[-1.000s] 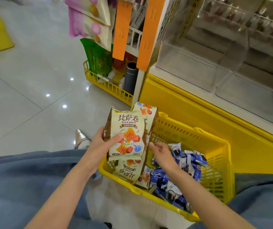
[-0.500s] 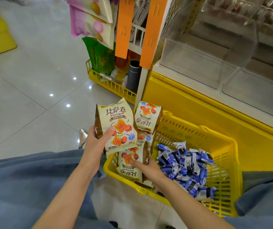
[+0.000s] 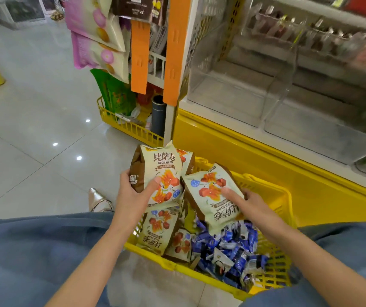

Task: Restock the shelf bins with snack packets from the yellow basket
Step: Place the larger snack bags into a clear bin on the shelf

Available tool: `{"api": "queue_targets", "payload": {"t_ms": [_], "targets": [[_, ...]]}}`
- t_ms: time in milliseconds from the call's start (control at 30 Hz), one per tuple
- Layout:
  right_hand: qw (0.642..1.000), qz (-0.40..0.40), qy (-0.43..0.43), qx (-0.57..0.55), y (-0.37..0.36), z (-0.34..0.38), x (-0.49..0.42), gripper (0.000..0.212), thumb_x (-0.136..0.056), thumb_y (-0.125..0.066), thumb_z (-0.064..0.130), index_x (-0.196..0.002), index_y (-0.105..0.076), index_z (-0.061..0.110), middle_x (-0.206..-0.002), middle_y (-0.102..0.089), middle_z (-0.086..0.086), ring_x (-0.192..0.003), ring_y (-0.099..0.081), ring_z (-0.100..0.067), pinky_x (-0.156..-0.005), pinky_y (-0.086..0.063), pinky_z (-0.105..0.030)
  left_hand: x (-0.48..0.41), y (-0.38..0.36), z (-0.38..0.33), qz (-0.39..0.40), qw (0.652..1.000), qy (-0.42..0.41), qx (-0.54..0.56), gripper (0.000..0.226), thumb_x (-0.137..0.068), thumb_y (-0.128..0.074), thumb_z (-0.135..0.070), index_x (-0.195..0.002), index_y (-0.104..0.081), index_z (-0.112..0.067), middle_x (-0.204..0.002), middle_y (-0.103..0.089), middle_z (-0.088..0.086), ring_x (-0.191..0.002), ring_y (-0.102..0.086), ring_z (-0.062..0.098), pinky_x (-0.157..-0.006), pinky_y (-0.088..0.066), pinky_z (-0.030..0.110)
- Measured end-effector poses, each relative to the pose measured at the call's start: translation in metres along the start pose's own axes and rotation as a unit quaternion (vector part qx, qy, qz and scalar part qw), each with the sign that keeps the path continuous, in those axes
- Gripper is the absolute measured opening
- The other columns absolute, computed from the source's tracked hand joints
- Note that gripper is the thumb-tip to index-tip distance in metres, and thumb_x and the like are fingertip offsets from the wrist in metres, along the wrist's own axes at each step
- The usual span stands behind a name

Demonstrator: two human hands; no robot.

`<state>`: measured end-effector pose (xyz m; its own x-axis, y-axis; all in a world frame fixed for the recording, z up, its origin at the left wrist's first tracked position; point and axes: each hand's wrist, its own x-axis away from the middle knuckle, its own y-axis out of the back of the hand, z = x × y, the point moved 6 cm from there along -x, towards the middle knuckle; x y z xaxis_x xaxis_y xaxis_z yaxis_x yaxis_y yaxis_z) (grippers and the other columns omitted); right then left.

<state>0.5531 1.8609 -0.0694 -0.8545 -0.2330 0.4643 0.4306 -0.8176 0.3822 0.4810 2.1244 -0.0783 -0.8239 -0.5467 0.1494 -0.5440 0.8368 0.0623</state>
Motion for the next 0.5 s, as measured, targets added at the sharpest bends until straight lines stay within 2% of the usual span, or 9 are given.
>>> {"api": "queue_targets", "payload": {"t_ms": [33,100,200,267,333,367,433,500], "targets": [[1.000,-0.013,0.011,-0.012,0.009,0.006,0.002,0.096,-0.049,-0.059,0.077,-0.127,-0.047,0.021,-0.093,-0.072,0.010,-0.082,-0.069,-0.004,-0.070,-0.053,-0.021,0.001,-0.009,-0.003,0.012,1.000,0.007,0.002,0.042,-0.078,-0.070,-0.033,-0.107,-0.039,-0.032,-0.092,-0.060,-0.016,-0.073,-0.063,-0.005,-0.049,-0.046,0.008],[0.999,-0.036,0.031,-0.026,0.026,0.016,0.005,0.089,-0.050,-0.062,0.072,-0.123,-0.049,0.023,-0.090,-0.072,0.010,-0.074,-0.069,-0.002,-0.058,-0.050,-0.014,0.001,-0.025,-0.013,0.017,1.000,0.003,-0.013,0.043,-0.079,-0.070,-0.033,-0.106,-0.038,-0.031,-0.092,-0.058,-0.016,-0.076,-0.061,-0.004,-0.052,-0.046,0.012],[0.995,-0.048,0.080,-0.022,0.057,0.032,0.011,0.068,-0.049,-0.068,0.066,-0.105,-0.058,0.028,-0.080,-0.073,0.010,-0.069,-0.069,0.000,-0.050,-0.048,-0.010,-0.004,-0.038,-0.032,-0.006,0.996,-0.032,-0.087,0.042,-0.080,-0.070,-0.031,-0.103,-0.035,-0.025,-0.087,-0.053,-0.015,-0.076,-0.053,-0.004,-0.057,-0.039,0.014],[0.994,-0.001,0.111,0.013,0.073,0.044,0.018,0.057,-0.051,-0.076,0.062,-0.098,-0.062,0.033,-0.080,-0.073,0.015,-0.071,-0.070,-0.002,-0.052,-0.050,-0.011,-0.007,-0.049,-0.041,0.025,0.994,-0.022,-0.107,0.042,-0.080,-0.070,-0.032,-0.105,-0.038,-0.021,-0.090,-0.056,-0.010,-0.080,-0.056,0.005,-0.064,-0.045,0.021],[0.987,0.079,0.119,0.070,0.078,0.053,0.027,0.052,-0.054,-0.079,0.056,-0.100,-0.060,0.042,-0.088,-0.073,0.013,-0.078,-0.070,-0.005,-0.058,-0.052,-0.015,-0.006,-0.069,-0.043,0.109,0.988,0.016,-0.104,0.045,-0.080,-0.069,-0.036,-0.112,-0.046,-0.016,-0.100,-0.062,-0.003,-0.094,-0.061,0.017,-0.084,-0.050,0.035],[0.983,0.108,0.115,0.092,0.079,0.054,0.029,0.056,-0.054,-0.079,0.051,-0.105,-0.057,0.042,-0.094,-0.072,0.010,-0.081,-0.070,-0.006,-0.061,-0.054,-0.017,-0.001,-0.080,-0.042,0.156,0.983,0.038,-0.090,0.048,-0.079,-0.069,-0.039,-0.117,-0.048,-0.017,-0.105,-0.064,-0.002,-0.102,-0.060,0.019,-0.092,-0.047,0.040],[0.980,0.124,0.105,0.117,0.083,0.053,0.029,0.062,-0.060,-0.081,0.038,-0.112,-0.049,0.036,-0.111,-0.065,0.007,-0.088,-0.070,-0.010,-0.067,-0.056,-0.023,0.015,-0.101,-0.041,0.227,0.968,0.081,-0.065,0.065,-0.075,-0.069,-0.050,-0.129,-0.043,-0.024,-0.121,-0.061,-0.003,-0.114,-0.055,0.019,-0.101,-0.041,0.044],[0.981,0.101,0.118,0.121,0.088,0.054,0.028,0.058,-0.066,-0.081,0.028,-0.113,-0.047,0.033,-0.116,-0.061,0.006,-0.090,-0.068,-0.008,-0.071,-0.057,-0.023,0.028,-0.116,-0.039,0.256,0.959,0.089,-0.088,0.084,-0.066,-0.067,-0.061,-0.137,-0.035,-0.027,-0.130,-0.053,-0.007,-0.118,-0.050,0.014,-0.103,-0.038,0.038]]}}
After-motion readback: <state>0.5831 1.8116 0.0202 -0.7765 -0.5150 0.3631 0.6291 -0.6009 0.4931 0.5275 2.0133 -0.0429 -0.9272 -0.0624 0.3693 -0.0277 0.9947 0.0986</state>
